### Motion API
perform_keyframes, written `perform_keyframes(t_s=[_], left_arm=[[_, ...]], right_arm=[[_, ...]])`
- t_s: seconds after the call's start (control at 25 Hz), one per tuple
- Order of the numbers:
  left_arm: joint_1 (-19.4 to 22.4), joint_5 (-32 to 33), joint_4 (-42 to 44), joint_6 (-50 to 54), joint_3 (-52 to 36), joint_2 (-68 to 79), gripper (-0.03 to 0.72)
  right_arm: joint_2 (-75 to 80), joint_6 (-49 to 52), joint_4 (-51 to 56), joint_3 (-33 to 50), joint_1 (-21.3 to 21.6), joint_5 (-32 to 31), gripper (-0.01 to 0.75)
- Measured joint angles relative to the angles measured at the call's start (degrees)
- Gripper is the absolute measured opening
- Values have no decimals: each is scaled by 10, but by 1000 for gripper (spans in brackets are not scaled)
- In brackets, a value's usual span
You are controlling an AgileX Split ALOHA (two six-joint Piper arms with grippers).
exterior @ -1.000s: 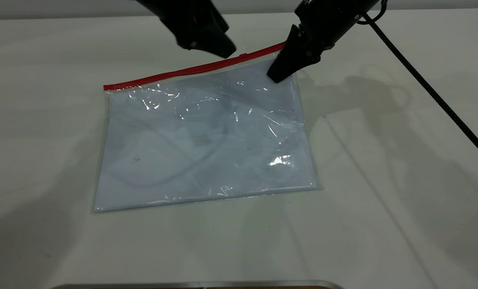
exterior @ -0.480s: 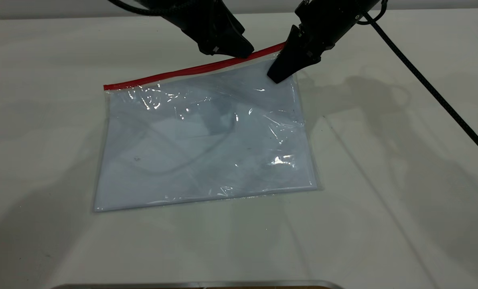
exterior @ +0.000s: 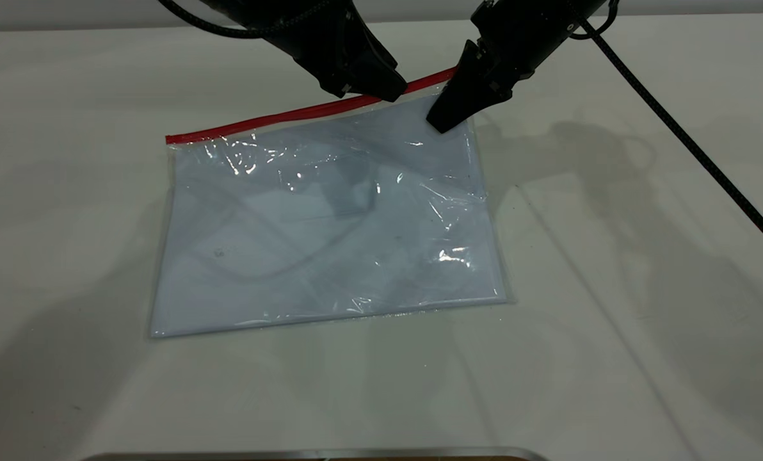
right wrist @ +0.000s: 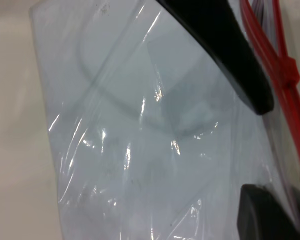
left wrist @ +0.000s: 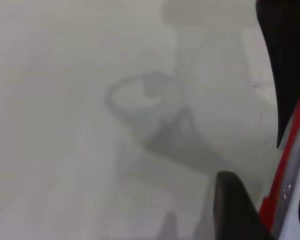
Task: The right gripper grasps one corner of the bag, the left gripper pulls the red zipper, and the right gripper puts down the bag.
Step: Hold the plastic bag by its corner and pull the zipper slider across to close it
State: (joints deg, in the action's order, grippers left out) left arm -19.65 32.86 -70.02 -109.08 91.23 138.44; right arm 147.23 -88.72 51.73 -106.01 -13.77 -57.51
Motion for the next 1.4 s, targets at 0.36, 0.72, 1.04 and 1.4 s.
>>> perform_keyframes(t_s=[0.36,0.72,1.04,1.4], left_arm=[[0,-1,0,8,0,13,301],[0,-1,0,8,0,16,147],[0,1,0,9,0,16,53],[6,-1,-3,11,5,16,53]], right_arm=[[0,0,0,0,0,0,33],[0,0,0,0,0,0,33],[0,6,1,-1,1,0,33],[0,36,29,-1,49,-21,33]])
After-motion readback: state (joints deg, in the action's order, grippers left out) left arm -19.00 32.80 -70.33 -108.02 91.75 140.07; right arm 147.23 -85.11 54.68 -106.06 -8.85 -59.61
